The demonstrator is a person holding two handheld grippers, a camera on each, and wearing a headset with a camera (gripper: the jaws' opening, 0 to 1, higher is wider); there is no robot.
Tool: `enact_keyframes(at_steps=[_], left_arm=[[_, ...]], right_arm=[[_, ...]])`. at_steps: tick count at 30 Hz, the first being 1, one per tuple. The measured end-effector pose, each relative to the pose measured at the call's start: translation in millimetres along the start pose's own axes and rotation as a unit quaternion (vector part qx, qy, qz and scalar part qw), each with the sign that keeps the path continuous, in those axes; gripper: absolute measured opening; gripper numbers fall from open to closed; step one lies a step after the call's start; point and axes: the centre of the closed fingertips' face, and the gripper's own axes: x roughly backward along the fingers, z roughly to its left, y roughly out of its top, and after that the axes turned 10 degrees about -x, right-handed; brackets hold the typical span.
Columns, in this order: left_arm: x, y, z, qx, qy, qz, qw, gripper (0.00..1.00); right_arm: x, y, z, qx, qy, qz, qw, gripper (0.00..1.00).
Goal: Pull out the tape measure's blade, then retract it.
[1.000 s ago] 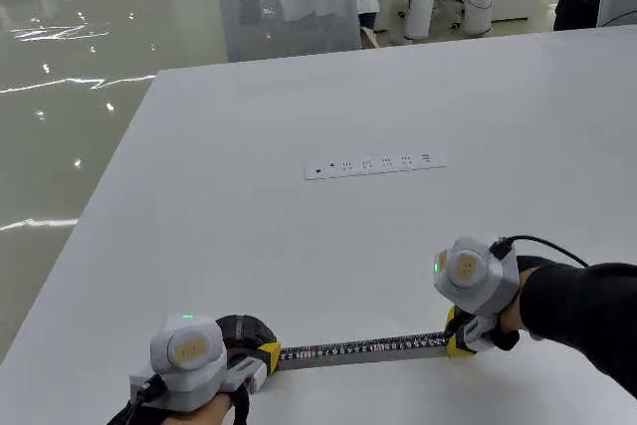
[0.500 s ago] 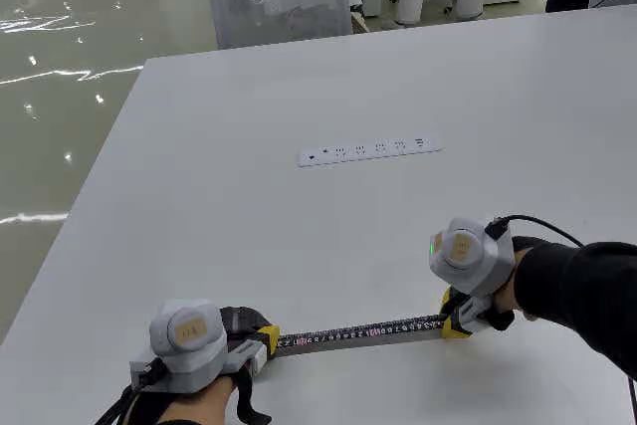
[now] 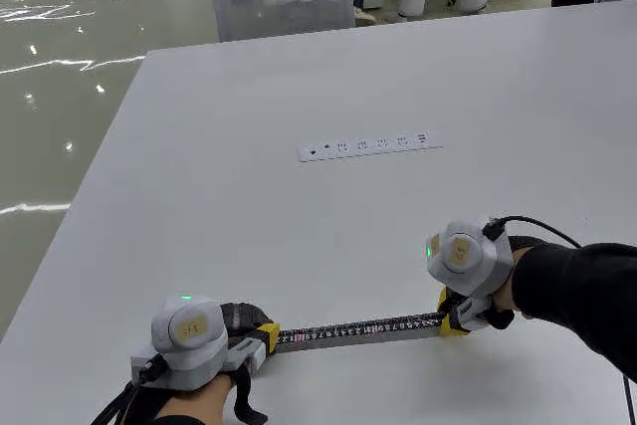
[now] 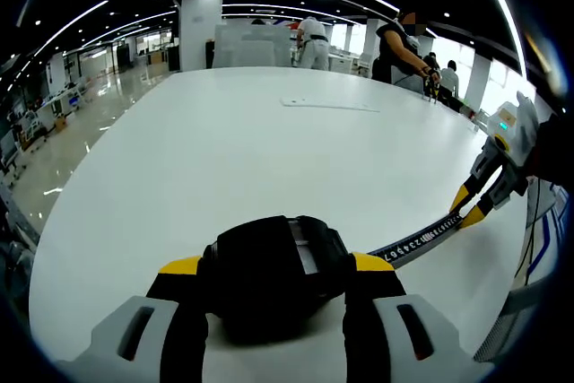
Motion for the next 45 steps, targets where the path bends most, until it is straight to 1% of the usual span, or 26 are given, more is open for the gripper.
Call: enact_keyframes(at_steps=[3, 5, 7, 13, 17, 20, 22, 25, 28, 30, 34, 37, 40, 43, 45], left_arm=[[-0.4, 0.2, -0.2, 0.001, 0.000, 0.002, 1.0000, 0.56], [-0.2, 0.5, -0.5, 0.003, 0.000, 0.000, 1.0000, 0.56], [-0.6, 0.7, -0.5, 0.003, 0.001, -0.001, 1.0000, 0.57], [-0.8, 1.0, -0.7, 0.003, -0.001, 0.002, 1.0000, 0.57], [-0.1, 0.9, -0.9, 0.003, 0.001, -0.003, 1.0000, 0.57], [0.5, 1.4, -1.3, 0.004, 0.000, 0.000, 1.0000, 0.57], [-0.3, 0.8, -1.1, 0.004, -0.001, 0.002, 1.0000, 0.57], [-0.6, 0.3, -1.1, 0.002, 0.000, 0.000, 1.0000, 0.57], [0.6, 0.5, -1.5, 0.002, 0.000, 0.000, 1.0000, 0.57], [0.5, 0.7, -1.7, 0.003, -0.003, 0.005, 1.0000, 0.57], [-0.3, 0.3, -1.2, 0.001, -0.005, 0.007, 1.0000, 0.57], [0.3, 0.6, -1.3, 0.002, -0.007, 0.011, 0.9999, 0.57], [-0.7, 0.1, -0.6, 0.002, -0.010, 0.015, 0.9998, 0.57], [-0.7, -0.1, -0.5, 0.002, -0.009, 0.012, 0.9999, 0.57], [-1.1, -0.3, -0.1, 0.002, -0.008, 0.010, 0.9999, 0.57]], right_arm=[[-0.4, 0.1, -1.4, 0.000, -0.001, 0.005, 1.0000, 0.08], [-0.6, 0.8, -1.4, -0.007, -0.003, 0.008, 0.9999, 0.08], [-0.5, 0.7, -1.5, -0.001, -0.004, 0.010, 0.9999, 0.08], [-0.9, 1.1, -1.8, -0.002, -0.003, 0.005, 1.0000, 0.08], [-2.6, 2.7, -0.5, 0.006, -0.006, 0.019, 0.9998, 0.08], [-2.8, 3.4, 0.9, 0.006, -0.011, 0.027, 0.9996, 0.08], [-2.8, 3.7, 0.2, 0.003, -0.010, 0.030, 0.9995, 0.08], [-2.7, 3.9, 0.5, 0.004, -0.008, 0.034, 0.9994, 0.08], [-2.5, 4.1, 0.5, -0.003, -0.009, 0.028, 0.9996, 0.08], [-2.6, 4.5, 0.6, -0.008, -0.012, 0.021, 0.9997, 0.08], [-2.8, 6.2, 0.9, -0.007, -0.012, 0.022, 0.9997, 0.08], [-2.4, 7.8, 0.8, -0.024, -0.011, 0.014, 0.9996, 0.08], [-3.3, 9.8, 1.1, -0.018, -0.012, 0.016, 0.9996, 0.08], [-3.5, 10.3, 1.7, -0.011, -0.011, 0.022, 0.9996, 0.08], [-3.3, 10.6, 1.9, -0.015, -0.010, 0.022, 0.9996, 0.08]])
